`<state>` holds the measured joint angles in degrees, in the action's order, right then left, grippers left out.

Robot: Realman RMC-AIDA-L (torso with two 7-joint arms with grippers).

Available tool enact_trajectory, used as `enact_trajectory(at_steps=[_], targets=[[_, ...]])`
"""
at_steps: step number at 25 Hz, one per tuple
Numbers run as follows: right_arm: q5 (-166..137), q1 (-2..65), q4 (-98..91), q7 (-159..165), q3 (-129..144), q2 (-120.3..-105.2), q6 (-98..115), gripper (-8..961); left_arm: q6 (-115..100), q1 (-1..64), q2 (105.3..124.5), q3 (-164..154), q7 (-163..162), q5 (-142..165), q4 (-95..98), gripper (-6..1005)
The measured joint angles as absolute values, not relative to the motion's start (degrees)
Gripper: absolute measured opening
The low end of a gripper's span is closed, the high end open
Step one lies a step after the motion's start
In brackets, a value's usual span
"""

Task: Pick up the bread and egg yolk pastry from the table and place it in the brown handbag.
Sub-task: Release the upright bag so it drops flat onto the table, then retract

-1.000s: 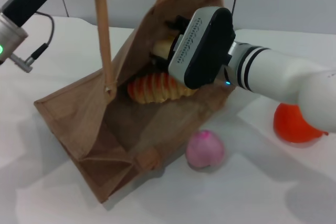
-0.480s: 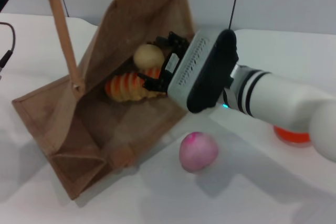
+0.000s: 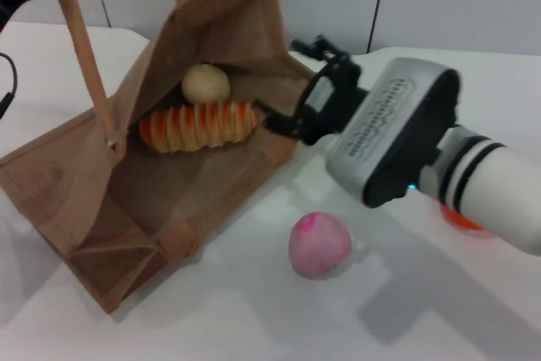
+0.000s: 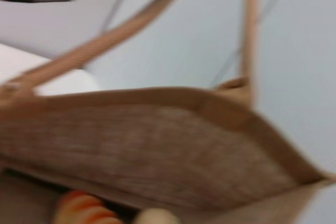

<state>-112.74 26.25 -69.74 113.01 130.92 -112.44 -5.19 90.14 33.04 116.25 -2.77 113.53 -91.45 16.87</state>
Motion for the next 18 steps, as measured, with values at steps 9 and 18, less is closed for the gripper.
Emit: enact_trajectory(at_steps=[9, 18], targets=[[-112.7, 21.2, -68.7, 113.6, 131.4, -111.8, -20.9, 893, 89.1, 34.3, 116.28, -3.7, 125.2, -86.7, 13.9, 258], [-112.7, 20.2, -62.6, 122.0, 132.9, -111.67, -33.9, 892, 89.2, 36.6, 116.43, -3.7, 140.2, -78.4, 8.1, 608]])
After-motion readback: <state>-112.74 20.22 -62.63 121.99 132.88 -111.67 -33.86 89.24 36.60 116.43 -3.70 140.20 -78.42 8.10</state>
